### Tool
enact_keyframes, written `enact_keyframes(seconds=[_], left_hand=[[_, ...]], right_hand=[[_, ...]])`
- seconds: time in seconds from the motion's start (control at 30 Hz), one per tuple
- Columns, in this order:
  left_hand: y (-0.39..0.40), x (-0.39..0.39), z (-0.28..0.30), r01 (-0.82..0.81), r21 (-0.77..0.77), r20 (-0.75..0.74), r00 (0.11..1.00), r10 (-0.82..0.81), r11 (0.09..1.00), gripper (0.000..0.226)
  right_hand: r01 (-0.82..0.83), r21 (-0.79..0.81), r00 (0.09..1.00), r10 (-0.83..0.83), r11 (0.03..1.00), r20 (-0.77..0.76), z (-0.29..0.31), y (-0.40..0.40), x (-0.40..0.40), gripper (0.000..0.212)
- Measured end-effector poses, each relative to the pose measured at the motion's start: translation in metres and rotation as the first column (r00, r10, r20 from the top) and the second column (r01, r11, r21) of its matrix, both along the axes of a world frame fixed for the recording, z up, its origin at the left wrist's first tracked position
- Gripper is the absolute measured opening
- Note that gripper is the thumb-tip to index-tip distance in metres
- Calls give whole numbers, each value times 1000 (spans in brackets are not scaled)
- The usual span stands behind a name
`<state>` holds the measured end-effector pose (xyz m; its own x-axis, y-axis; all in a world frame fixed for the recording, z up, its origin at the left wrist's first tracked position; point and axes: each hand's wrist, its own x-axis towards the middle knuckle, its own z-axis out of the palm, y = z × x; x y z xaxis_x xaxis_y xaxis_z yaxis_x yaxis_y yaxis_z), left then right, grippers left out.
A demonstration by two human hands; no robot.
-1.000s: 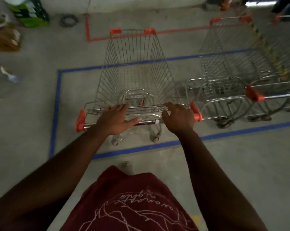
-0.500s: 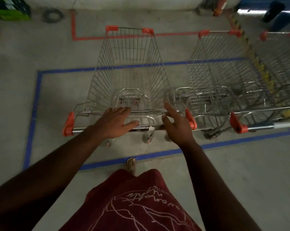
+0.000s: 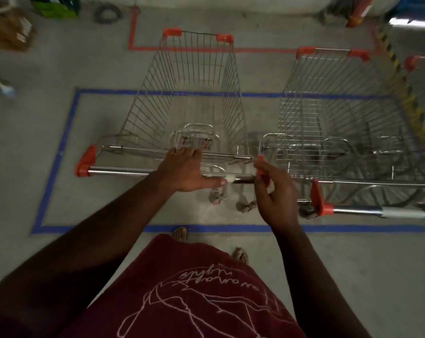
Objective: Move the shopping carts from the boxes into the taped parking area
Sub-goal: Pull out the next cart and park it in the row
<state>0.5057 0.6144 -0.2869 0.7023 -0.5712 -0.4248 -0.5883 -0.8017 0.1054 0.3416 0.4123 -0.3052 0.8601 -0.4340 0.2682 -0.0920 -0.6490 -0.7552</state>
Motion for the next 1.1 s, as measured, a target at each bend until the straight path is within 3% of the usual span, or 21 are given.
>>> enact_keyframes(seconds=[0.17,0.27,0.33,0.4,0.47,0.53,0.6,0.73,0.93,1.1], left_hand=[[-22,-24,6,-91,-37,18,996,91,995,134],[-25,-39,12,-129,-66,-2,992,129,989,132],[-25,-51,14,-148,-81,6,989,149,986,138],[-28,-63,15,-151,-100,14,988,153,983,141],[-34,-76,13,-150,-115,17,988,153,982,140],[-42,-89,10,-150,-115,25,988,154,982,139],[-49,-100,7,-143,-107,30,989,147,984,138],[-57,-110,3,-139,-111,41,989,144,984,135],[-62,-114,3,-106,-119,60,992,114,987,124],[-70,-115,7,-143,-85,18,989,145,986,144]], right_hand=[[-246,-104,969,246,964,-16,11,-27,-7,35],[-271,-152,961,276,951,14,25,-48,-29,29],[-206,-192,975,217,960,38,28,-65,-50,23],[-47,-309,999,41,950,-24,20,-87,-66,20],[120,-458,965,-212,881,-154,1,-110,-75,23],[180,-504,907,-341,844,-247,-17,-130,-80,25],[158,-521,898,-342,839,-277,-28,-141,-82,33],[219,-471,945,-306,855,-118,-29,-141,-85,22],[193,-420,964,-250,887,-87,-37,-139,-83,21],[199,-431,954,-274,880,-118,-38,-132,-81,20]])
